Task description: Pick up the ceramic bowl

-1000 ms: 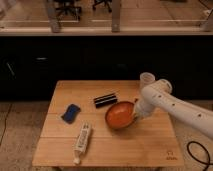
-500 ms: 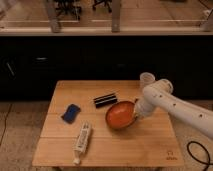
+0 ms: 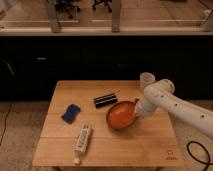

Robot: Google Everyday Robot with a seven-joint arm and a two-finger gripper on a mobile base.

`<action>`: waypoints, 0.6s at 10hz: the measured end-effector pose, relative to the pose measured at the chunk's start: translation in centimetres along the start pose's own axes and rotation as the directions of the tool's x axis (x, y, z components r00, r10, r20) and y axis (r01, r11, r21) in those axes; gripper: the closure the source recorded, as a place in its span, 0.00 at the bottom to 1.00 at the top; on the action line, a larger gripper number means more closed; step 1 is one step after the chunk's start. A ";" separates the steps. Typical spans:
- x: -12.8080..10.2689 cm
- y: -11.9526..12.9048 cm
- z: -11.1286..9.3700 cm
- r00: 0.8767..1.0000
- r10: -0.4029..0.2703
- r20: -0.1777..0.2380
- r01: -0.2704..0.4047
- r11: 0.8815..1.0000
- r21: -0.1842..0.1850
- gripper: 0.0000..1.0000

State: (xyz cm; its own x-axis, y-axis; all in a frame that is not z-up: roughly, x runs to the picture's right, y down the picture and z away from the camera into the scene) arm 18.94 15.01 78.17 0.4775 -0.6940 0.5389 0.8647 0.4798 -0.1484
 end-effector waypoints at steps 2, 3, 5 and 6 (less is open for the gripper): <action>0.2 0.2 -0.2 1.000 -0.004 -0.002 0.004 1.000 0.003 1.00; 0.2 0.2 -0.3 1.000 -0.006 -0.002 0.006 1.000 0.004 1.00; 0.3 0.4 -0.5 1.000 -0.010 -0.005 0.010 1.000 0.007 1.00; 0.4 0.4 -0.5 1.000 -0.013 -0.005 0.013 1.000 0.009 1.00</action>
State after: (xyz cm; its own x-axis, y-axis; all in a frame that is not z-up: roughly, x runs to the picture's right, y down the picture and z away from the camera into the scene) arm 19.56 14.68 77.85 0.4674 -0.7024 0.5368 0.8693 0.4756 -0.1345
